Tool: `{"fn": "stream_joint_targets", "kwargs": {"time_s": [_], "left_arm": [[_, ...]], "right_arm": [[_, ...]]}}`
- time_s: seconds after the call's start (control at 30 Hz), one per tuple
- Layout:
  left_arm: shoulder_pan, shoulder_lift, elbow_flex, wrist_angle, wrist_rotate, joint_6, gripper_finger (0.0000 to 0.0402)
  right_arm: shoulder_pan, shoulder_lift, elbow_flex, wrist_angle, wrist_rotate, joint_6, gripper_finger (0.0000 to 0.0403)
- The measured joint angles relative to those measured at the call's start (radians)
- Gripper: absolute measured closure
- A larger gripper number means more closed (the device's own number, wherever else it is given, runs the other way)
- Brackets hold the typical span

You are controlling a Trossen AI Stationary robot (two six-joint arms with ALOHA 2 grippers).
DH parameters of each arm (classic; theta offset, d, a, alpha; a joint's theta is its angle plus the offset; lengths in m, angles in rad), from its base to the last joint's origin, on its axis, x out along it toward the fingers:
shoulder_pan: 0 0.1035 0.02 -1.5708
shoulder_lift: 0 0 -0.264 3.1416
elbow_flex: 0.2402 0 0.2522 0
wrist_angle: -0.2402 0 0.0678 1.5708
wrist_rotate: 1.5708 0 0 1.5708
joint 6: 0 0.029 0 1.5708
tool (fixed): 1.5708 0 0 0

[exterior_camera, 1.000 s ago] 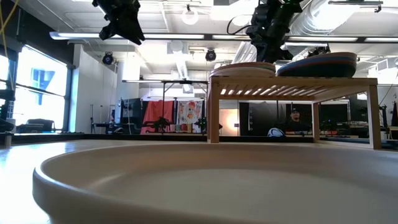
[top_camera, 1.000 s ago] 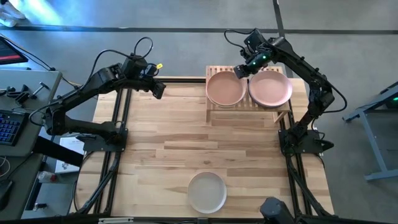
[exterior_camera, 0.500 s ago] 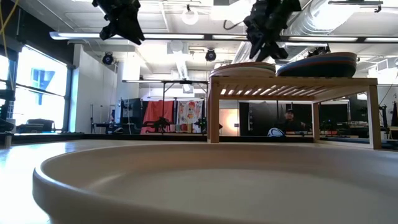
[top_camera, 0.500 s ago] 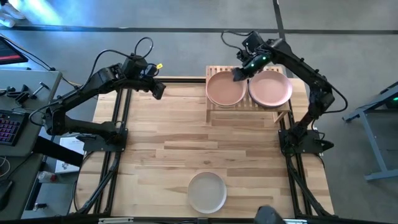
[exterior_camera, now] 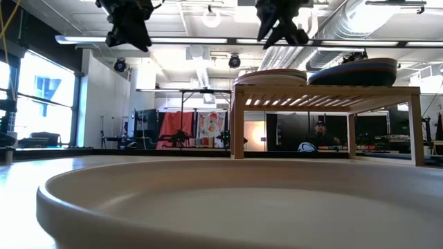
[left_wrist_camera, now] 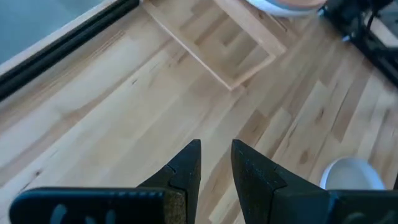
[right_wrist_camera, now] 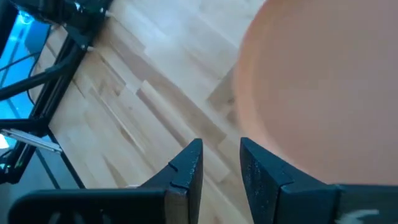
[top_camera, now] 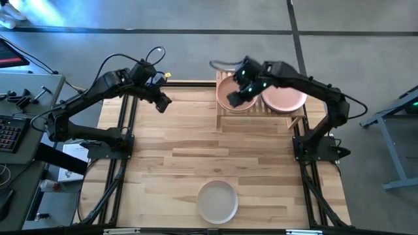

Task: Place and stack plates onto a shelf
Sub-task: Stack the gray plate on top of the brown plate on the shelf

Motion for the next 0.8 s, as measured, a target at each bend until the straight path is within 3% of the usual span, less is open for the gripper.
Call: {"fn": "stream_joint_targets", "kwargs": {"time_s": [0.6,0.8], "left_arm": [[-0.105,0.000,0.000,-0.056,0.000,0.090,0.0325],[-0.135,0.000,0.000,-0.056,0.000,0.101,0.0325]], "right_arm": [[0.483,0.005,0.000,-0.001,0.380,0.407,0.0318],[0.615,0.034,0.000,-0.002,0.408,0.531,0.0318]]}}
